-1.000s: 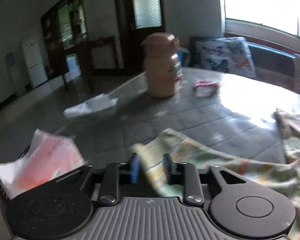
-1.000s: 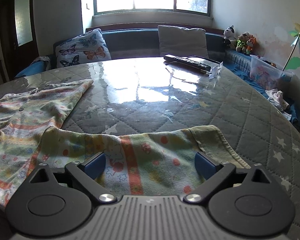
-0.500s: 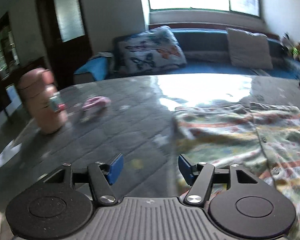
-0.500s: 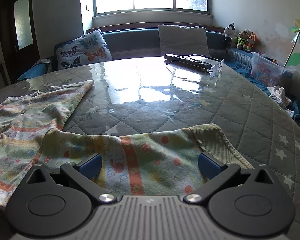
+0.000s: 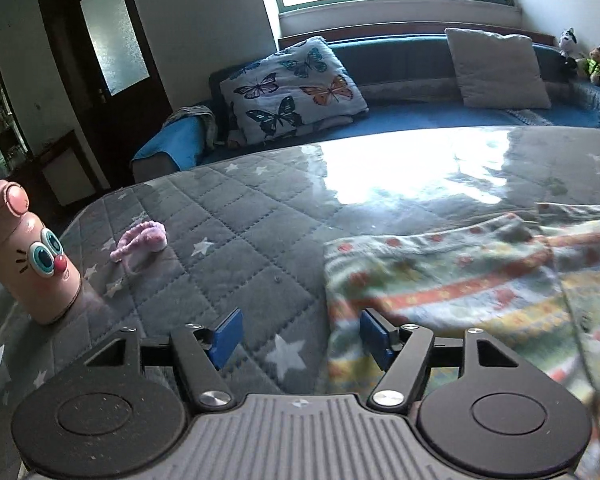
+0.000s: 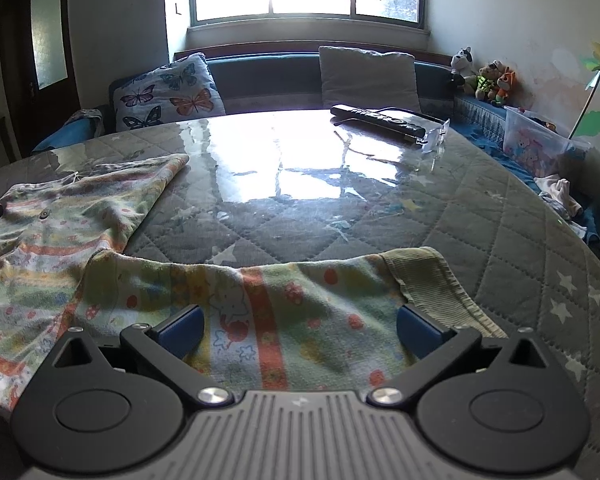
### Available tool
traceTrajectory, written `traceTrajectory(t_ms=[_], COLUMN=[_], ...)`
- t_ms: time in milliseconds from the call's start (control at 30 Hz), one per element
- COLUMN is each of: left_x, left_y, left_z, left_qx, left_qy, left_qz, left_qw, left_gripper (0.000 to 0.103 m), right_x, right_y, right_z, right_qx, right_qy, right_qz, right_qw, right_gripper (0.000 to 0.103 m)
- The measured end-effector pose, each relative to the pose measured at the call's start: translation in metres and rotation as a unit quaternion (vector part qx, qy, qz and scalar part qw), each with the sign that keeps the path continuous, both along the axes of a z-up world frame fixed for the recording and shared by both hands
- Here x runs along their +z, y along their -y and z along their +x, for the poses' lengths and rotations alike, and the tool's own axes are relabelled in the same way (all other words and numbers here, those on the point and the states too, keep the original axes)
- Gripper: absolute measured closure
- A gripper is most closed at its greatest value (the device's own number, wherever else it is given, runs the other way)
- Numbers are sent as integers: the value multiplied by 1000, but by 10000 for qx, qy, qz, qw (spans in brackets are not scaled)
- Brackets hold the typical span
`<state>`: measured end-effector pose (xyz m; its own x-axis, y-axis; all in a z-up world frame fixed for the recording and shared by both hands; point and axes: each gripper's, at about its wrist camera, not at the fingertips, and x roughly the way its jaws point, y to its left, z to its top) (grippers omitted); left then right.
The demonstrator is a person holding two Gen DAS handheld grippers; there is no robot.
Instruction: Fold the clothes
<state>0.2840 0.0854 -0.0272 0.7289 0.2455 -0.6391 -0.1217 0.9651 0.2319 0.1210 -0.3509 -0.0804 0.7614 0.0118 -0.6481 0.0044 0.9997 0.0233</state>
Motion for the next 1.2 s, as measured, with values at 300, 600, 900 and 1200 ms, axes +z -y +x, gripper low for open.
traceTrajectory(t_ms=[300,600,900,1200], left_x=[0,22,10,-7], left_y=[1,24,53,69], left_z=[22,-38,-124,-173], left_qx=[143,-391,-1077,-1461], left_qy=[209,442,338,218], left_qz=[74,-71,200,46], left_qw=[9997,9982,9934,9890], left_gripper=[17,7,5,5], right_x=[-1,3,17,31], right_y=[1,-9,-39,-101], right_z=[-1,-5,-21,-31], right_qx=[8,131,635,1520], right_qy=[9,0,68,215], right_qz=[-4,-65,-110,-259], right_qw=[10000,9999,9979,9878], right_gripper=[0,0,0,0])
